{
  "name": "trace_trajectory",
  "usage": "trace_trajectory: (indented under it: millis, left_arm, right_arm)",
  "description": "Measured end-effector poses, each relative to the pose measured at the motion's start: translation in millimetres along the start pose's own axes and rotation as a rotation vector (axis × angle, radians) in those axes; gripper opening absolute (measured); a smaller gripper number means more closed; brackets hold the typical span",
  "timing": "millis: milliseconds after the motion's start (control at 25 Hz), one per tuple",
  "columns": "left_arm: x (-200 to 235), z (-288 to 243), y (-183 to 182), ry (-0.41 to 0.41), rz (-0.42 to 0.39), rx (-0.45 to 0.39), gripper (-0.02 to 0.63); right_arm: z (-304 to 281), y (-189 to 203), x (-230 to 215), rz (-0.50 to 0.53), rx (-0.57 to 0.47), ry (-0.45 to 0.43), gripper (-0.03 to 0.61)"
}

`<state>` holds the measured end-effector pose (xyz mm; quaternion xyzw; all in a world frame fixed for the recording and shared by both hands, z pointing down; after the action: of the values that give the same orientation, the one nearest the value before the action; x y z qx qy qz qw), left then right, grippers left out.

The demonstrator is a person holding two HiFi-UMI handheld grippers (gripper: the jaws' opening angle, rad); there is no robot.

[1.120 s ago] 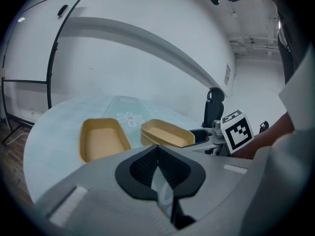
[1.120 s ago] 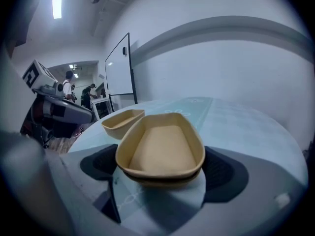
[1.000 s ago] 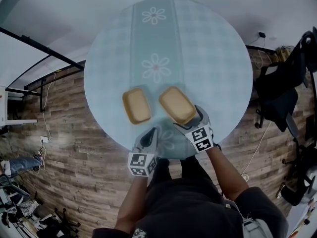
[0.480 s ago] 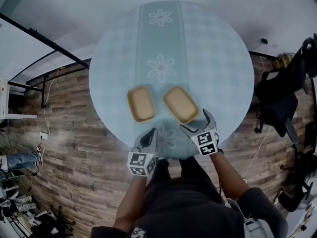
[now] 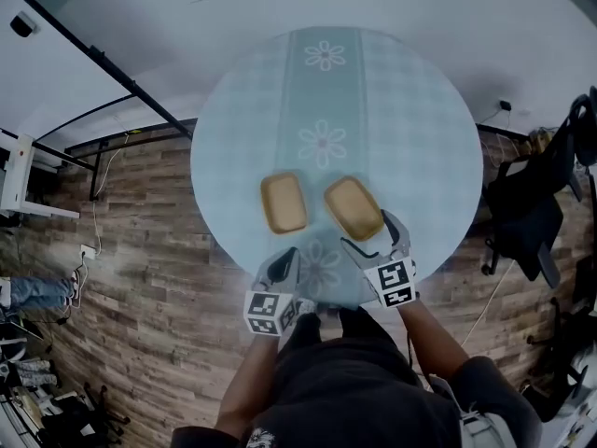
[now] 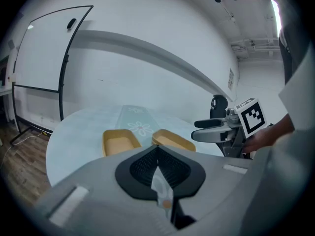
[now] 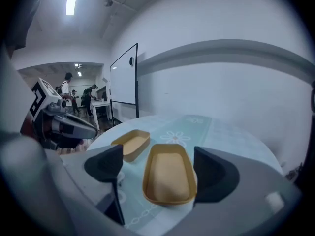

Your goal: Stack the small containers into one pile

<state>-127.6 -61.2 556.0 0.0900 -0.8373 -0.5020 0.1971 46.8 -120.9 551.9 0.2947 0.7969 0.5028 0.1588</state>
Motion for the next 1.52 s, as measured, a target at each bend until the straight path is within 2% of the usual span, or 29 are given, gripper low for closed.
trace_trajectory:
  millis: [80, 160, 280, 320, 680, 1000, 1120, 1280, 1520]
  left_arm:
    - [2.5, 5.6, -3.4, -0.002, 0.001, -0.005, 0.005]
    - [6.1, 9.4, -6.4, -0.002, 0.005, -0.013, 0.005]
    - [13.7, 13.6, -9.7, -0.001, 0.002, -0.018, 0.005]
    - [17.0, 15.0, -11.3, 0.001, 0.000, -0.019, 0.005]
    - [55.6, 30.0, -20.1, 0.040, -0.020, -0.041, 0.005]
    - [91.3, 39.9, -2.8, 0.058, -0.013, -0.041, 0.005]
    - [101.9, 45.1, 2.3, 0.065, -0.009, -0.035, 0.005]
    - [114.3, 52.0, 8.9, 0.067, -0.001, -0.023, 0.005]
    - [128.5, 59.8, 13.5, 0.055, 0.014, -0.035, 0.005]
  right_arm:
    - [-0.5, -12.6, 5.9, 0.006, -0.026, 0.017, 0.385]
    - [0.7, -23.5, 10.2, 0.014, -0.056, 0.051, 0.226]
    - [-0.5, -36.0, 18.3, 0.030, -0.087, 0.080, 0.021]
    - [-2.6, -39.0, 22.3, 0.035, -0.091, 0.078, 0.003]
    - [-27.5, -48.7, 71.4, -0.004, -0.082, 0.072, 0.003]
    - [-48.0, -38.9, 109.6, -0.044, -0.074, 0.089, 0.003]
    - [-55.8, -35.3, 124.1, -0.064, -0.080, 0.064, 0.005]
    - [-70.9, -21.3, 142.7, -0.080, -0.037, 0.040, 0.222]
    - [-93.3, -3.6, 154.9, -0.115, 0.018, 0.040, 0.433]
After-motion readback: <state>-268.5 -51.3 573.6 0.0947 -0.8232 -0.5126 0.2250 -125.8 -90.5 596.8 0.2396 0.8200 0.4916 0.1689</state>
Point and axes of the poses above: the fingertips, and each gripper's own axes: z backward along the fingers, x to its left, y out of its underside, the point moved 3 cm from there along z, backward along the fingers, and after that the axes turned 1 degree about z, right-handed, at the moved point
